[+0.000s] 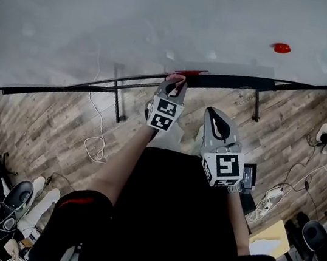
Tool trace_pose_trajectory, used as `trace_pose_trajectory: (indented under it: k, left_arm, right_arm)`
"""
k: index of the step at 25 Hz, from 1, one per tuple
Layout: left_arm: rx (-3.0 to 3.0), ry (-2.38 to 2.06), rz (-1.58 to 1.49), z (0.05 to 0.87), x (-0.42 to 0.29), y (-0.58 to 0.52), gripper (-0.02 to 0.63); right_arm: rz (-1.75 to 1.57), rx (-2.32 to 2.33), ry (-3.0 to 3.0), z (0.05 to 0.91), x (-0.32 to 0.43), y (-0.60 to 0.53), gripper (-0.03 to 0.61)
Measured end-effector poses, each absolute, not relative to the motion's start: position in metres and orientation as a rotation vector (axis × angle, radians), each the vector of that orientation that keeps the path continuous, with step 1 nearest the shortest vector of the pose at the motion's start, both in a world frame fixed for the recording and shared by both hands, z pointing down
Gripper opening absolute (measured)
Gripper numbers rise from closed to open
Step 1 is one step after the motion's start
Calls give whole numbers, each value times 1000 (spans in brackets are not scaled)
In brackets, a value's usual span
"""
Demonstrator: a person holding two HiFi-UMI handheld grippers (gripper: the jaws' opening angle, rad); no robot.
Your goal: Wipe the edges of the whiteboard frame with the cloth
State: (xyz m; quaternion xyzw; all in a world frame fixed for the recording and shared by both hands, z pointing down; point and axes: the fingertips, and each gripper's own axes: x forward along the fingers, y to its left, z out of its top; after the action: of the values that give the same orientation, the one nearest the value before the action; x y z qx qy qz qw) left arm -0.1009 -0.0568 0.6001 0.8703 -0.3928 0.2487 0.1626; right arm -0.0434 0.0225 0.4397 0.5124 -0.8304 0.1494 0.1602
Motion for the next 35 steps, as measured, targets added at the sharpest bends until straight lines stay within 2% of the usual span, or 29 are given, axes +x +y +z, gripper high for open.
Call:
trace_pose_trajectory:
  k: [35]
  left_arm:
    - [2324, -1318, 757, 598, -71, -68, 17]
  right_arm:
    - [471, 1345, -2466, 440, 44, -19, 2]
